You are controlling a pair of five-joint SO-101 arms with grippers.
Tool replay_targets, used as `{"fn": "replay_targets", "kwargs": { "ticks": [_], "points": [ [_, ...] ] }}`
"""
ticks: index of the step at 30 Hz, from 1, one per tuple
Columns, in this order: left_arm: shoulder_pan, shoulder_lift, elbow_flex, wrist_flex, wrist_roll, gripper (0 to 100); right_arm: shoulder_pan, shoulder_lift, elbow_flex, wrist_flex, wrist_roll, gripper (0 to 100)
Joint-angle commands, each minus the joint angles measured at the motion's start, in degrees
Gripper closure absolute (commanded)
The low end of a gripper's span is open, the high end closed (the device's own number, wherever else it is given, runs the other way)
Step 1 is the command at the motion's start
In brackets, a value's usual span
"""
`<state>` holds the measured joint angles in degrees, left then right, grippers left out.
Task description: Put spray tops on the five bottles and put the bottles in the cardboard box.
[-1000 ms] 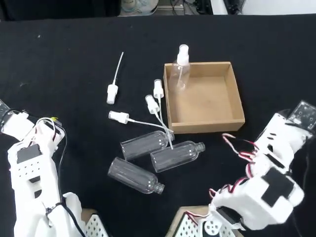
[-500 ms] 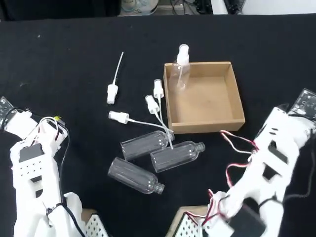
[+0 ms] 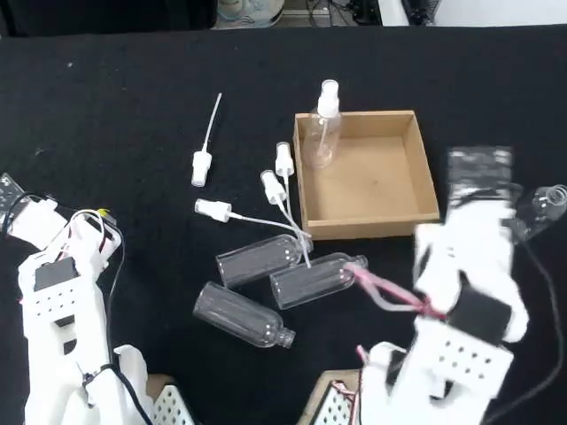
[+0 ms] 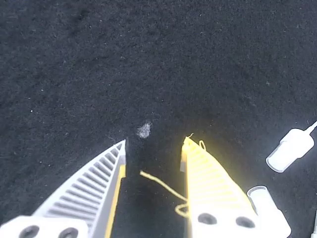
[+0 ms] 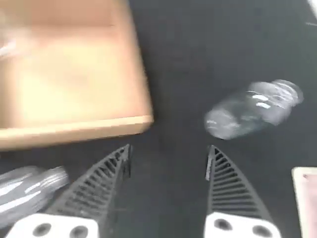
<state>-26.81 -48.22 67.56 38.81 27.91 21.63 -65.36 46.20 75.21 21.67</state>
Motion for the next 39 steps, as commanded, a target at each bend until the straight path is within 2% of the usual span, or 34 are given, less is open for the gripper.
{"fn": "replay_targets", "kwargs": {
  "ticks": [1, 7, 10, 12, 17, 20, 32, 39],
  "points": [
    [0.4, -1.14, -3.12, 0.09, 0.7, 82, -15.91, -0.66, -11.74, 10.2, -4.4, 80.7],
    [0.22, -1.14, -3.12, 0.09, 0.7, 82, -40.53, 9.36, -21.05, 13.54, -15.21, 80.8],
    [-1.71, -1.14, -3.3, 0.09, 0.88, 82, -48.18, 17.8, -22.11, 9.93, -18.64, 80.8],
    [-2.77, -1.14, -3.56, 0.09, 0.88, 82, -50.73, 23.6, -22.11, 5.54, -19.6, 80.8],
    [-2.77, -1.14, -3.47, 0.09, 0.88, 82, -52.04, 37.93, -22.2, -7.65, -20.66, 80.8],
    [-2.77, -1.14, -3.47, 0.09, 0.88, 82, -52.04, 46.2, -23.43, -11.34, -20.66, 80.8],
    [-2.59, -1.14, -3.47, 0.09, 0.88, 82, -51.6, 72.04, -42.77, -6.07, -20.4, 80.8],
    [-2.59, -1.14, -3.47, 0.09, 0.88, 82, -45.98, 79.96, -47.16, -6.59, -20.22, 80.8]
  ]
}}
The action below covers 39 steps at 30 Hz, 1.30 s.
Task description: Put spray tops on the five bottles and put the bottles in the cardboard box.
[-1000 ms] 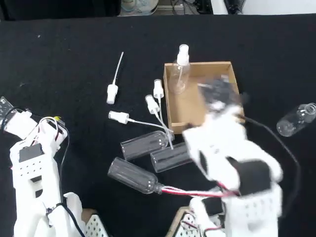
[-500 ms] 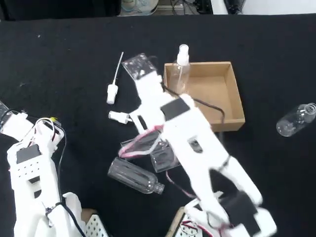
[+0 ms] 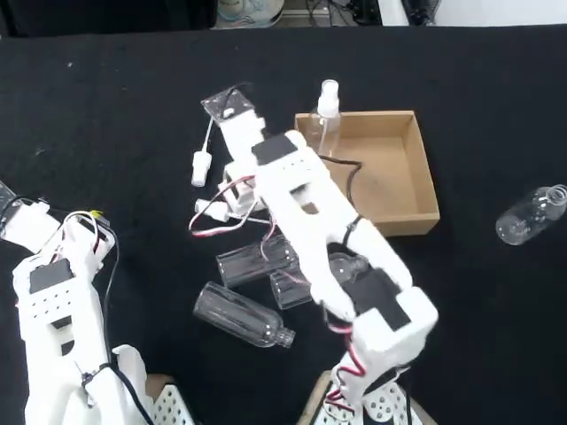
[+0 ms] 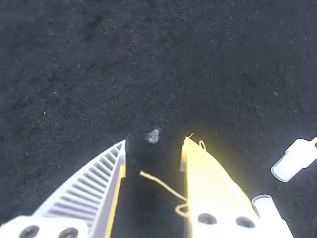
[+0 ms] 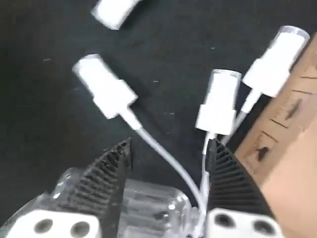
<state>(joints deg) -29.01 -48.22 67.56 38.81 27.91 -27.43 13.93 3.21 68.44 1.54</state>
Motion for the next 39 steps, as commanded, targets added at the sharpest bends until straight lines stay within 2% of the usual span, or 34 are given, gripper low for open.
{"fn": "replay_targets", "kwargs": {
  "ticks": [1, 9, 17, 21, 25, 33, 39],
  "points": [
    [-0.4, -1.14, -3.47, 0.09, 0.88, 82, 3.52, 1.54, -4.62, 0.18, -0.09, 80.8],
    [-0.4, -1.14, -3.56, 0.09, 0.88, 82, 3.43, 6.46, -8.84, 0.18, -0.09, 80.8],
    [-0.84, -1.14, -3.65, 0.09, 0.88, 82, -3.69, 2.24, -10.77, 4.04, 0.09, 80.6],
    [-0.84, -1.14, -3.65, 0.09, 0.88, 82, -8.7, 1.01, -5.76, -0.53, 7.82, 80.5],
    [-0.84, -1.14, -3.65, 0.09, 0.88, 82, -9.85, 1.01, -0.31, -8.18, 13.89, 80.5],
    [-0.84, -1.14, -3.65, 0.09, 0.88, 82, -10.46, 1.1, 3.3, -15.56, 18.81, 80.7],
    [-0.84, -1.14, -3.65, 0.09, 0.88, 82, -10.37, 3.74, 5.76, -18.9, 25.32, 80.7]
  ]
}}
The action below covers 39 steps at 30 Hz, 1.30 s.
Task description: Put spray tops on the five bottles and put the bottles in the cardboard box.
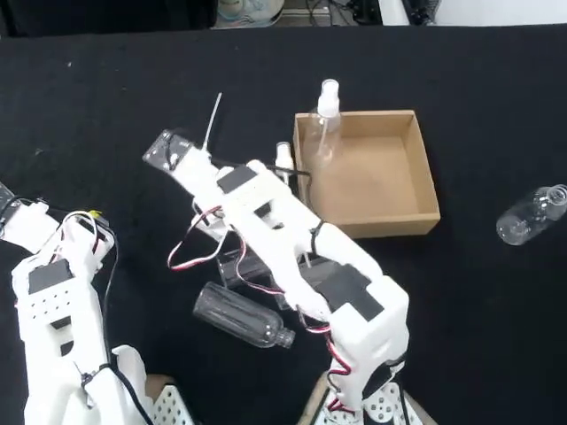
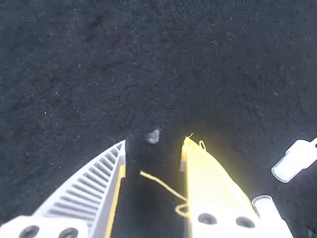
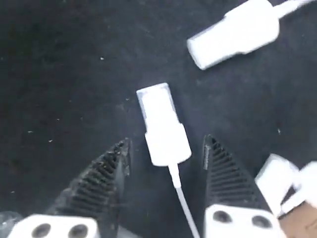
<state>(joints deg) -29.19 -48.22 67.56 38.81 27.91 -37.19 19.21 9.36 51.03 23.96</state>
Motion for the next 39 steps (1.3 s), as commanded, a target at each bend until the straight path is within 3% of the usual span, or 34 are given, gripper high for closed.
{"fn": "replay_targets", "kwargs": {
  "ticks": [1, 7, 12, 15, 22, 29, 34, 39],
  "points": [
    [-0.66, -1.14, -3.65, 0.09, 0.88, 82, -0.53, -0.75, -0.75, -1.49, 3.52, 80.7],
    [-0.31, -1.14, -3.65, 0.09, 0.88, 82, 0.53, 1.8, -2.07, -1.49, 3.78, 82.0],
    [-0.22, -1.14, -3.65, 0.09, 0.88, 82, 2.02, 1.45, -2.33, -1.49, 4.04, 99.2],
    [-0.22, -1.14, -3.65, 0.09, 0.88, 82, 3.87, -1.98, -2.95, 1.14, 3.25, 97.9],
    [-0.22, -1.14, -3.65, 0.09, 0.88, 82, 7.38, -17.01, -5.85, 12.22, -7.3, 98.0],
    [-0.22, -1.14, -3.65, 0.09, 0.88, 82, 12.48, -33.54, -5.85, 13.27, -16.44, 98.1],
    [-0.31, -1.14, -3.65, 0.09, 0.88, 82, 20.57, -47.52, -6.02, 17.58, -20.48, 98.0],
    [-0.22, -1.14, -3.65, 0.09, 0.88, 82, 36.84, -58.24, -5.49, 18.9, -20.48, 97.9]
  ]
}}
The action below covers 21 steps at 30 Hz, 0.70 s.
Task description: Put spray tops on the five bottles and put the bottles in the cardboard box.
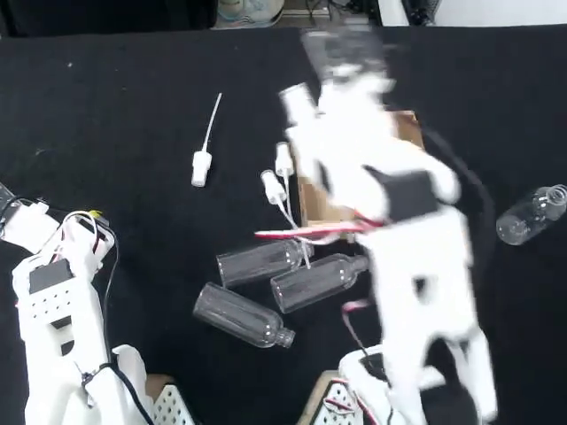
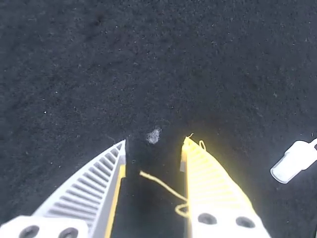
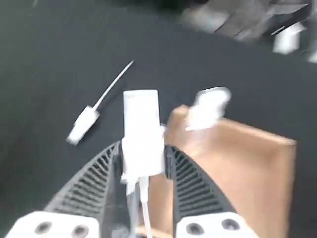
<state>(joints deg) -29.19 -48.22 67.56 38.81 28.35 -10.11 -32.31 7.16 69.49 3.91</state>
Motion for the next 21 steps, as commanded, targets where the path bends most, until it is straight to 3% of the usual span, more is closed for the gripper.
{"fn": "replay_targets", "kwargs": {
  "ticks": [1, 6, 10, 21],
  "points": [
    [-0.22, -1.14, -3.65, 0.09, 0.44, 82, 13.8, -8.22, -3.38, 0.35, -0.44, 97.9],
    [-0.22, -1.14, -3.65, 0.09, 0.44, 82, 32.18, -10.95, -3.38, -1.93, -0.35, 97.9],
    [-0.22, -1.14, -3.56, 0.09, 0.44, 82, 42.99, -9.63, 0.31, -10.73, -0.35, 97.9],
    [-0.13, -1.14, -3.3, 0.09, 0.44, 82, 52.13, -0.4, 12.09, -38.33, -0.88, 97.9]
  ]
}}
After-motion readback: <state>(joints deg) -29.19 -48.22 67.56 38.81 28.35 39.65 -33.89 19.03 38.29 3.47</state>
